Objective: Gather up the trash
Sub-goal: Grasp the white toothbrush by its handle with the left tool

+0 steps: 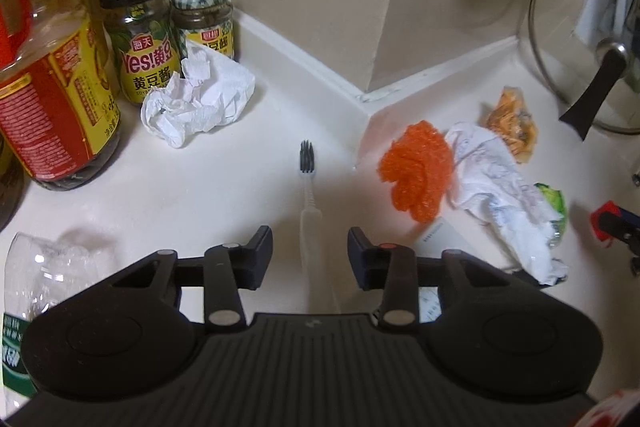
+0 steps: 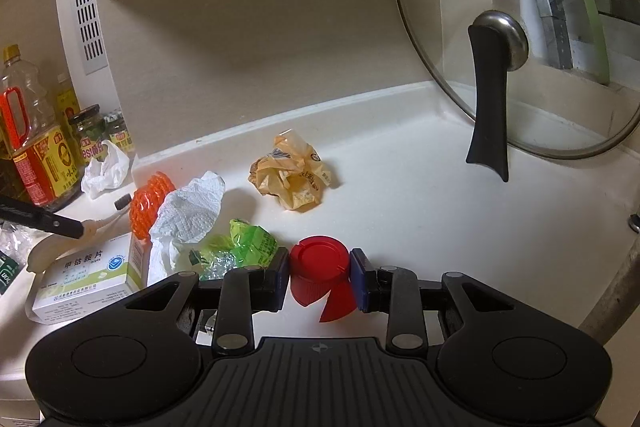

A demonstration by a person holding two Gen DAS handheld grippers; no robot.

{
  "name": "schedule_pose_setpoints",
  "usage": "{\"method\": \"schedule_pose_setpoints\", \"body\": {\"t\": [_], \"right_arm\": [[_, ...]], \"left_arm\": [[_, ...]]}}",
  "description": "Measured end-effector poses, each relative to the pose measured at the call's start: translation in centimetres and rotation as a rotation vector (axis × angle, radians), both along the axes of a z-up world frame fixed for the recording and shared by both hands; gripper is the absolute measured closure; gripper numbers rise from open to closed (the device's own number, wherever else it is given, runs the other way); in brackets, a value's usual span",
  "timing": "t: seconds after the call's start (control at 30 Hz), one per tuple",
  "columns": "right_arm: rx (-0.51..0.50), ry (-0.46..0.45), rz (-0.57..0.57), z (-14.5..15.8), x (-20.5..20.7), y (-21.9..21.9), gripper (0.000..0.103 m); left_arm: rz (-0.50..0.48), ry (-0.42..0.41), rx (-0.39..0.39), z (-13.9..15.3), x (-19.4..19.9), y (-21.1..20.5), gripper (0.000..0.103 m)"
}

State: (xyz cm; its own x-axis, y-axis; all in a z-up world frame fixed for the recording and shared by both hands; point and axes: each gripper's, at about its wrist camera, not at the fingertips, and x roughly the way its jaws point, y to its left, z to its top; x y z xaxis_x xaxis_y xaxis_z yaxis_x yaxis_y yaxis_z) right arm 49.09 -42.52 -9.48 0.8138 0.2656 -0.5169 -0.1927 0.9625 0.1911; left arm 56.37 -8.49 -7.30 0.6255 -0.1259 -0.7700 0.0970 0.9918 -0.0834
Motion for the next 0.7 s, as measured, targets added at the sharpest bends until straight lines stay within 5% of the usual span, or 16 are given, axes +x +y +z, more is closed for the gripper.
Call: {"method": "schedule_pose_setpoints", "body": {"t": [0.37, 0.7], "right_arm": [[0.017, 0.006, -0.024, -0.1, -0.3, -0.6, 0.070], [0.033, -0.003, -0.030, 0.6, -1.5, -0.7, 0.070]], "left_arm": [[-0.015, 0.055, 0.009, -0.9, 1.5, -0.3, 0.089], [0.027, -0.004, -0.025, 0.5, -0.2, 1.0, 0.089]]}}
